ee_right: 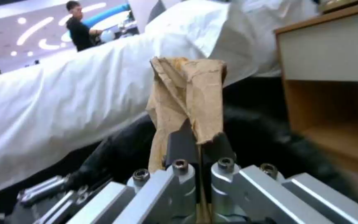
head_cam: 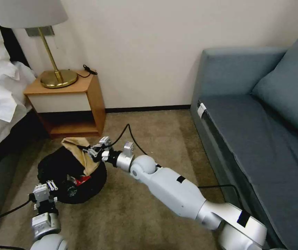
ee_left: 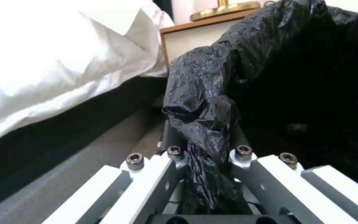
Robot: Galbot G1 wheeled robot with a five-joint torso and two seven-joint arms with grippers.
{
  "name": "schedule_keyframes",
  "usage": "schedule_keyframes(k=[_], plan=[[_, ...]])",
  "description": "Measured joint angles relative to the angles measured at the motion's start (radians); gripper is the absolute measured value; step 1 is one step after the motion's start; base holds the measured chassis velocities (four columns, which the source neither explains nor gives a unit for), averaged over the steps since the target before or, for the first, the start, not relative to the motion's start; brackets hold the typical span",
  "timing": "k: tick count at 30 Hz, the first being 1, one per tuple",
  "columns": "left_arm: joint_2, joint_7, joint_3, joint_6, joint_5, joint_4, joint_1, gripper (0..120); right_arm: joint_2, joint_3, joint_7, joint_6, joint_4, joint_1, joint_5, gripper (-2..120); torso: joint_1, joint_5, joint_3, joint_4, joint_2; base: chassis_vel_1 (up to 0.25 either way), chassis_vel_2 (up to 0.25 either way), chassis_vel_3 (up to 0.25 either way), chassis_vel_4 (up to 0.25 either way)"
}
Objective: Pick up the trash bin, then pick up the garbage on the floor and place it into the trash bin.
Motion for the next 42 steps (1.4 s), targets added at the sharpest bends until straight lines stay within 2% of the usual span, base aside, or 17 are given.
schedule_keyframes(k=[7, 12, 19, 21, 22, 24, 25, 29, 31, 34, 36, 40, 41, 42], plan=[[-0.006, 0.0, 0.0, 0.0, -0.002, -0.015, 0.009, 7, 0.019, -0.021, 0.0, 0.018, -0.026, -0.016, -0.045, 0, 0.0, 0.0, 0.0, 0.0, 0.0, 0.0, 0.0, 0.0, 0.0], [-0.007, 0.009, 0.0, -0.005, -0.009, -0.048, 0.039, 7, 0.018, -0.046, 0.006, 0.033, -0.058, -0.019, -0.093, 0, 0.0, 0.0001, 0.0, -0.0001, 0.0, 0.0, 0.0, 0.0, 0.0], [-0.015, 0.016, 0.002, -0.015, -0.004, -0.064, 0.057, 7, 0.036, -0.062, 0.06, 0.054, -0.072, -0.028, -0.158, 2, 0.0, 0.0002, 0.0, 0.0, 0.0, 0.0, 0.0, 0.0, 0.0], [-0.016, 0.016, 0.002, -0.015, -0.003, -0.068, 0.058, 7, 0.037, -0.062, 0.065, 0.063, -0.075, -0.031, -0.183, 10, 0.0, 0.0001, 0.0, -0.0001, 0.0, 0.0, 0.0, 0.0, 0.0], [-0.016, 0.016, 0.002, -0.015, -0.003, -0.068, 0.058, 7, 0.037, -0.062, 0.065, 0.063, -0.075, -0.031, -0.183, 10, 0.0, 0.0001, 0.0, -0.0001, 0.0, 0.0, 0.0, 0.0, 0.0], [-0.016, 0.016, 0.001, -0.018, -0.003, -0.069, 0.063, 7, 0.035, -0.065, 0.069, 0.077, -0.074, -0.034, -0.205, 19, 0.0, 0.0002, 0.0, 0.0, 0.0, 0.0, 0.0, 0.0, 0.0], [-0.016, 0.016, 0.001, -0.018, -0.003, -0.069, 0.063, 7, 0.035, -0.065, 0.069, 0.077, -0.074, -0.034, -0.205, 19, 0.0, 0.0002, 0.0, 0.0, 0.0, 0.0, 0.0, 0.0, 0.0], [-0.016, 0.016, -0.002, -0.025, -0.003, -0.069, 0.073, 7, 0.012, -0.08, 0.078, 0.082, -0.049, -0.038, -0.217, 39, 0.0, 0.0002, 0.0, -0.0001, 0.0, 0.0, 0.0, 0.0, 0.0], [-0.016, 0.016, -0.002, -0.025, -0.003, -0.069, 0.074, 7, 0.009, -0.079, 0.078, 0.085, -0.049, -0.039, -0.222, 42, 0.0, 0.0002, 0.0, -0.0001, 0.0, 0.0, 0.0, 0.0, 0.0], [-0.015, 0.016, -0.002, -0.025, -0.003, -0.069, 0.075, 7, 0.005, -0.074, 0.075, 0.09, -0.052, -0.045, -0.233, 58, 0.0, 0.0002, 0.0, -0.0001, 0.0, 0.0, 0.0, 0.0, 0.0], [-0.015, 0.016, -0.002, -0.025, -0.003, -0.069, 0.075, 7, 0.004, -0.073, 0.074, 0.091, -0.052, -0.046, -0.236, 61, 0.0, 0.0002, 0.0, -0.0001, 0.0, 0.0, 0.0, 0.0, 0.0], [-0.015, 0.016, -0.003, -0.025, -0.004, -0.064, 0.071, 7, -0.014, -0.065, 0.068, 0.094, -0.027, -0.058, -0.264, 79, 0.0, 0.0003, 0.0, 0.0, 0.0, 0.0, 0.0, 0.0, 0.0], [-0.015, 0.016, -0.003, -0.025, -0.004, -0.064, 0.071, 7, -0.014, -0.065, 0.068, 0.094, -0.027, -0.058, -0.264, 79, 0.0, 0.0003, 0.0, 0.0, 0.0, 0.0, 0.0, 0.0, 0.0], [-0.015, 0.016, -0.003, -0.025, -0.004, -0.061, 0.07, 7, -0.022, -0.063, 0.067, 0.094, -0.016, -0.06, -0.275, 85, 0.0, 0.0002, 0.0, -0.0001, 0.0, 0.0, 0.0, 0.0, 0.0]])
